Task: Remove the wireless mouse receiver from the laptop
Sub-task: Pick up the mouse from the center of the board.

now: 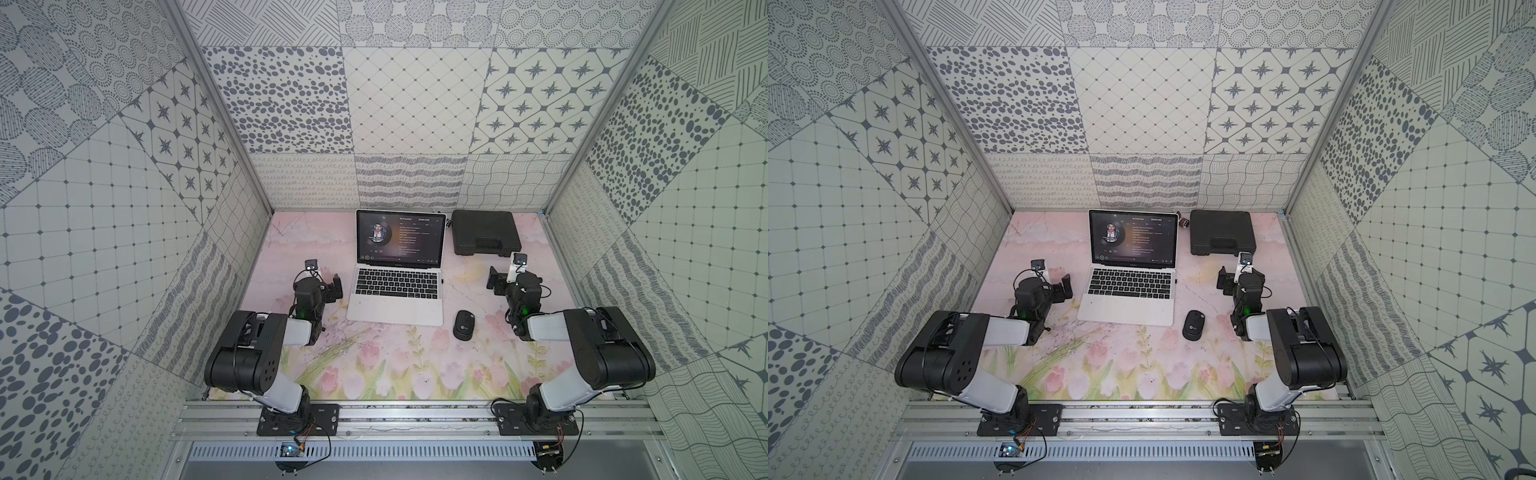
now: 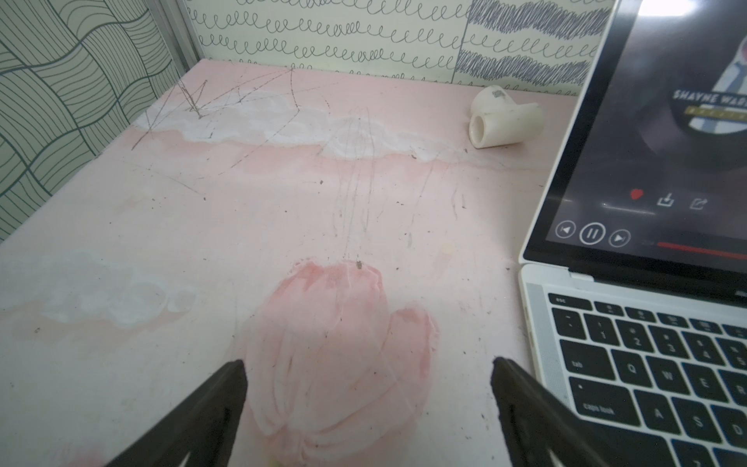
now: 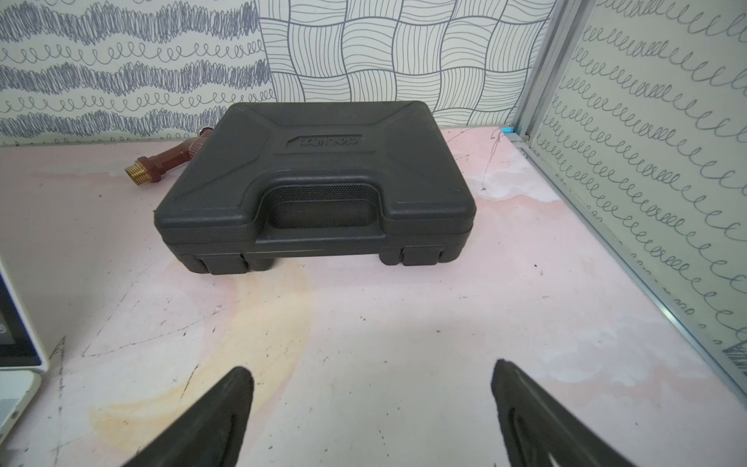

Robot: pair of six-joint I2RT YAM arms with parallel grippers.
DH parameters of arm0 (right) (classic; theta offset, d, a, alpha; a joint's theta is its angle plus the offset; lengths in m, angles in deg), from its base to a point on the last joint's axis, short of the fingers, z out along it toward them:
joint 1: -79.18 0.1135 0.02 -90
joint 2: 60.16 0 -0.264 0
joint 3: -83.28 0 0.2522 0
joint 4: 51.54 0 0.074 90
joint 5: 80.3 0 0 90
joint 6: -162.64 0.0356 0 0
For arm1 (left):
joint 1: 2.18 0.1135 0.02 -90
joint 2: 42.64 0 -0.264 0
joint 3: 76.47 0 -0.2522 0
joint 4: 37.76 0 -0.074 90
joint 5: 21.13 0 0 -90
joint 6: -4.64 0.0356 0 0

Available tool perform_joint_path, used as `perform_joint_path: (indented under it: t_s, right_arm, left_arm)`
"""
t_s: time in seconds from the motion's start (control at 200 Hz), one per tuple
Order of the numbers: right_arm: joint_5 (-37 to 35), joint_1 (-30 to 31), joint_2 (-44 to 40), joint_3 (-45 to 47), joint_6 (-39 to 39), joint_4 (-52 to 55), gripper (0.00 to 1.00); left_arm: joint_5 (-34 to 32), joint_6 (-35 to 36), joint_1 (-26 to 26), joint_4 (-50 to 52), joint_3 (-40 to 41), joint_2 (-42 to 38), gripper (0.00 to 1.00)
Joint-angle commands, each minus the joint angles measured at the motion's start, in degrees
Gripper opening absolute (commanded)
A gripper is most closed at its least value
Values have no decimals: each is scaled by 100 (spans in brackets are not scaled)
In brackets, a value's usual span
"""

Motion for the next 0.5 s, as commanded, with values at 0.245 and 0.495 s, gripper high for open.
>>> perform_joint_path:
  t_s: [0.245, 0.495]
  right_arm:
    - [-498, 53, -680, -186, 62, 842, 97]
    - [-394, 152, -2587, -1596, 1477, 5507, 97]
  left_arm:
    - [-961, -602, -29, 3068, -1143, -924, 99]
    - [-848, -2236, -42, 5972, -2176, -2252, 99]
